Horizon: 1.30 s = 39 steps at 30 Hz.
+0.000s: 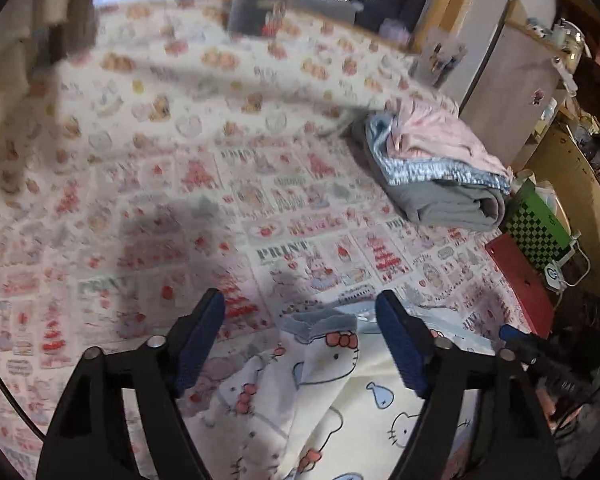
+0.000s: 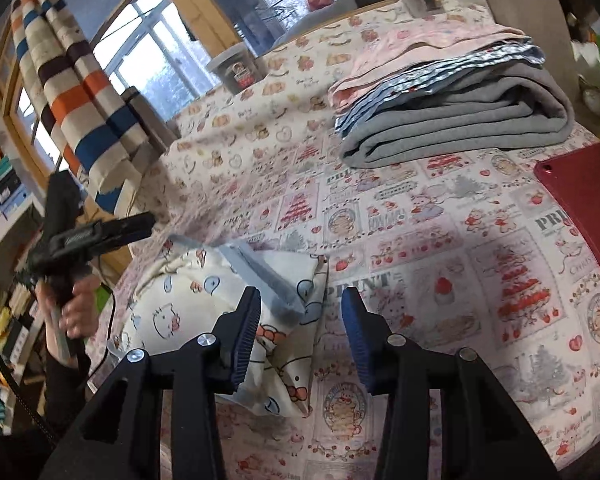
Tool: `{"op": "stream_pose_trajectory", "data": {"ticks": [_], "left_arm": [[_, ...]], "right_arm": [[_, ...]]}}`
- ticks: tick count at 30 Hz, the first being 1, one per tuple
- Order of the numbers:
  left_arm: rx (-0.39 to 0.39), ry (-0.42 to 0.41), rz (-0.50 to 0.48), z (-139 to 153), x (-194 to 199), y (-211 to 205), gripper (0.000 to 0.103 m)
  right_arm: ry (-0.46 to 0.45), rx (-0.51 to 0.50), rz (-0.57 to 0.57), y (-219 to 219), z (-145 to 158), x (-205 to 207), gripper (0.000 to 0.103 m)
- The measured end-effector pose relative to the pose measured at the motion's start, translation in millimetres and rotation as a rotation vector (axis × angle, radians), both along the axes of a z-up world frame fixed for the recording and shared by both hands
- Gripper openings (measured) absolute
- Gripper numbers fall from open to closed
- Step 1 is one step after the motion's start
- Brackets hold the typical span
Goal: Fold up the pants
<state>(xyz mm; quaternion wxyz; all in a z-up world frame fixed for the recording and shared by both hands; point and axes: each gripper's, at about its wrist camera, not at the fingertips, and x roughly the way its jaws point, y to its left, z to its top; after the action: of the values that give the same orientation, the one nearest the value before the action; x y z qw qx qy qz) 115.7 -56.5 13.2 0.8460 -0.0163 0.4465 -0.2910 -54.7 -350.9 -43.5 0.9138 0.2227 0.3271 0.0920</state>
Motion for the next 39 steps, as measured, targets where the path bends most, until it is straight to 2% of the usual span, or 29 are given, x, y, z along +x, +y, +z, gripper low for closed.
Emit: {"op": "stream_pose_trajectory", "data": {"ticks": [4, 6, 7, 8, 9, 10, 12, 15, 17, 18, 25, 28, 32, 34, 39], "left_arm": [[-0.006, 0.078, -0.041, -14.8, 2.9, -10.0, 0.070], [0.001, 0.090, -0.045, -18.2, 3.3, -12.5, 0.066], [0.012, 0.092, -0.037, -19.6, 4.0, -12.9, 0.056], [0.018, 0.094, -0.031, -21.0, 5.5, -12.6, 0.039], [0.020, 0.098, -0.028, -22.1, 6.1, -11.4, 0.029], [0.018, 0.101, -0.026, -22.8, 5.7, -9.2, 0.010], [-0.004, 0.081, -0.033, -20.3, 1.8, -3.5, 0.010], [0.000, 0.002, -0.023, -9.7, -11.1, 4.8, 0.009], [-0.009, -0.035, -0.013, -1.1, -19.7, 12.0, 0.009], [-0.013, -0.055, -0.009, 3.5, -23.9, 14.9, 0.009], [0.039, -0.318, -0.009, 48.6, -88.2, 26.6, 0.009], [0.030, -0.378, -0.013, 56.5, -121.1, 37.5, 0.009], [0.057, -0.447, 0.021, 49.2, -164.9, 51.1, 0.010], [0.072, -0.451, 0.031, 39.6, -180.7, 56.2, 0.010], [0.096, -0.343, 0.041, -1.2, -188.4, 64.0, 0.011]], "right_arm": [[0.005, 0.009, 0.022, 2.1, -0.1, 3.9, 0.045], [0.009, 0.029, 0.019, -0.5, -0.8, 7.0, 0.045], [0.015, 0.043, 0.012, -3.1, -2.5, 9.7, 0.045], [0.021, 0.057, 0.007, -5.7, -4.1, 12.1, 0.045], [0.028, 0.078, 0.003, -8.2, -6.2, 15.1, 0.045], [0.034, 0.098, 0.004, -10.2, -8.5, 18.0, 0.045], [0.049, 0.131, 0.014, -11.7, -13.5, 22.9, 0.045], [0.074, 0.137, 0.049, -6.1, -17.9, 26.7, 0.044], [0.080, 0.126, 0.048, -1.4, -18.1, 26.4, 0.010], [0.071, 0.114, 0.039, 0.2, -16.2, 24.8, 0.007], [-0.117, -0.021, 0.025, 17.2, 20.9, -4.9, 0.006], [-0.189, -0.060, 0.032, 26.1, 37.0, -24.0, 0.005], [-0.222, -0.092, 0.047, 34.4, 44.9, -42.1, 0.005], [-0.217, -0.103, 0.054, 39.5, 41.8, -49.5, 0.005], [-0.154, -0.085, 0.058, 44.8, 15.5, -62.7, 0.005]]}}
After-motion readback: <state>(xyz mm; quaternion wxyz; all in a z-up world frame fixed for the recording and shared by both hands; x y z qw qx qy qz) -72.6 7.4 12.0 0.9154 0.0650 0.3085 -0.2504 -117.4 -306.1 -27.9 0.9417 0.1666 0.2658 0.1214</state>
